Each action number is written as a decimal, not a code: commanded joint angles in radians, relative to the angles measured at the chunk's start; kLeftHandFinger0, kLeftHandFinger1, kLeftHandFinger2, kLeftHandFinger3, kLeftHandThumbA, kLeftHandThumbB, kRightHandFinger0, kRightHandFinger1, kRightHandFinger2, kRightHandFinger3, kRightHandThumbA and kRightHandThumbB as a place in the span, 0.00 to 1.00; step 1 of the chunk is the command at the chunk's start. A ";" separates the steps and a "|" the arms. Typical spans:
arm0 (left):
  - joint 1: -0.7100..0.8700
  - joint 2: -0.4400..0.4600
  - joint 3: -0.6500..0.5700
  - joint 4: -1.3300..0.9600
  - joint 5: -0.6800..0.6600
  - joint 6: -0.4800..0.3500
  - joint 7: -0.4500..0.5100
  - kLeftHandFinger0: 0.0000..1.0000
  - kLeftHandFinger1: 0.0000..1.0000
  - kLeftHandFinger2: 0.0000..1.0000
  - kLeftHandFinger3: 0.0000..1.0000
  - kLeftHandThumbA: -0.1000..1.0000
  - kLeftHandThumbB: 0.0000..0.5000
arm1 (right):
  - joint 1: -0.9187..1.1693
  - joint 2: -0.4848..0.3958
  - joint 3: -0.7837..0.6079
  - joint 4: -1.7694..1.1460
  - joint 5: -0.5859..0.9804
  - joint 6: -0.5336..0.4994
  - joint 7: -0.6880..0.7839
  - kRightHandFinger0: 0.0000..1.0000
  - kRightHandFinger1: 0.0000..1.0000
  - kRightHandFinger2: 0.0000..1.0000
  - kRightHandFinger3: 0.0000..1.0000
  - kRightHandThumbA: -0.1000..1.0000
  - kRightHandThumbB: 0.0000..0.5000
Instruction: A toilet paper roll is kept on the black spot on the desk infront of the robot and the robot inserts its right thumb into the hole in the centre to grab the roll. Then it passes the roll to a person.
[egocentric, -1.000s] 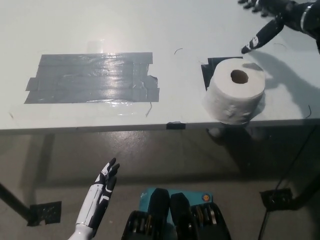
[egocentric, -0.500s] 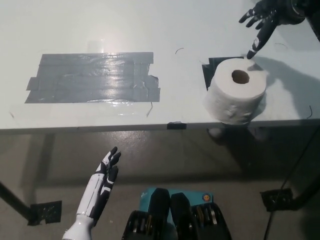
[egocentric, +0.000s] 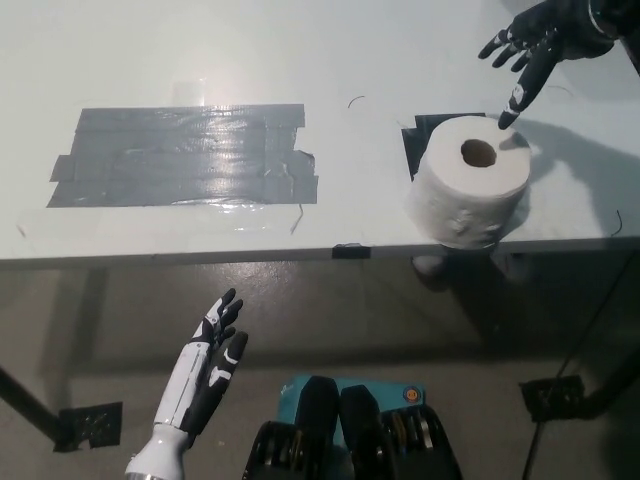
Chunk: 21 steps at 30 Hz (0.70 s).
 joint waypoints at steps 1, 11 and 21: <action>-0.017 0.001 -0.002 -0.036 0.004 -0.009 0.000 1.00 1.00 1.00 1.00 0.95 0.17 | -0.066 0.000 -0.003 0.017 -0.029 -0.050 0.009 1.00 1.00 1.00 1.00 1.00 0.85; -0.027 0.001 -0.002 -0.031 0.006 -0.015 0.001 1.00 1.00 1.00 1.00 0.94 0.16 | -0.046 0.029 -0.040 0.036 -0.029 -0.026 -0.053 1.00 1.00 1.00 1.00 1.00 0.88; -0.032 0.003 -0.002 -0.036 0.004 -0.005 -0.003 1.00 1.00 1.00 1.00 0.95 0.16 | -0.022 0.038 -0.065 0.023 -0.030 -0.042 -0.116 1.00 1.00 1.00 1.00 1.00 0.92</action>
